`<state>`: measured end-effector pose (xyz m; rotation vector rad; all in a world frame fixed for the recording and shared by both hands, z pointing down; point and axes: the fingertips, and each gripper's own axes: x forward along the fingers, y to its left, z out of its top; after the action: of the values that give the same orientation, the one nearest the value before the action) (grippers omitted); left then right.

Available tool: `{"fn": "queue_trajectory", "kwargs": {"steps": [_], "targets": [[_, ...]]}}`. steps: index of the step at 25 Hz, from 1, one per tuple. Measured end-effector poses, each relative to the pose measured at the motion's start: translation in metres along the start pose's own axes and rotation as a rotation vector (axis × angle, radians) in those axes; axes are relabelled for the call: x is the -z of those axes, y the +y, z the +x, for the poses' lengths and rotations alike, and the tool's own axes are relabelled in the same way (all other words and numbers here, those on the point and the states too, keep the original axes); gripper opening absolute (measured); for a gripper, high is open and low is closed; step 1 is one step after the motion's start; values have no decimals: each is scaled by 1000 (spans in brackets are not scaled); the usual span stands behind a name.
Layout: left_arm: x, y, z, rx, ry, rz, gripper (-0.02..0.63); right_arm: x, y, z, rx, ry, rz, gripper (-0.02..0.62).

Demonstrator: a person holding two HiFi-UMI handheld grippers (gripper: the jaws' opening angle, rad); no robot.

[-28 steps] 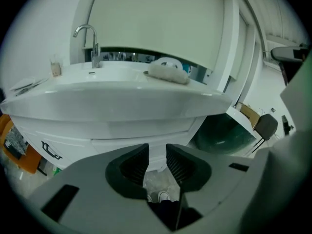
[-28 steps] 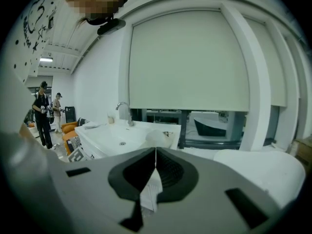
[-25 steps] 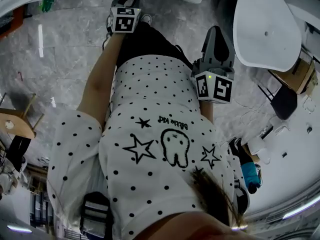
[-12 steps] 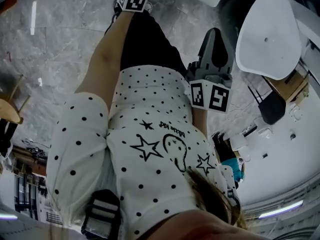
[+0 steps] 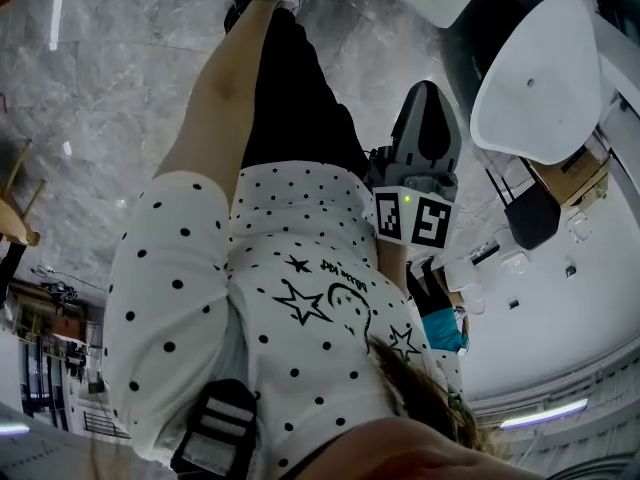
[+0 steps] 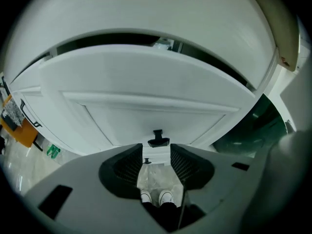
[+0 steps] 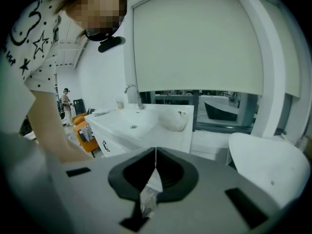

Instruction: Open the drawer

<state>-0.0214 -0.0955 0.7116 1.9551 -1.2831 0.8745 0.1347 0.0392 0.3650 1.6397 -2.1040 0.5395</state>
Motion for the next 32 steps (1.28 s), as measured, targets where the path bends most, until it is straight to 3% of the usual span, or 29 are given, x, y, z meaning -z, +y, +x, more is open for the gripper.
{"fn": "queue_trajectory", "kwargs": {"steps": [12,32], "targets": [[3,-1,24,2,12,-20,144,14,-7,5,49,33,39,14],[11,-1,32,10,-22,-41,144,25,1,8,34,56,26,14]]}}
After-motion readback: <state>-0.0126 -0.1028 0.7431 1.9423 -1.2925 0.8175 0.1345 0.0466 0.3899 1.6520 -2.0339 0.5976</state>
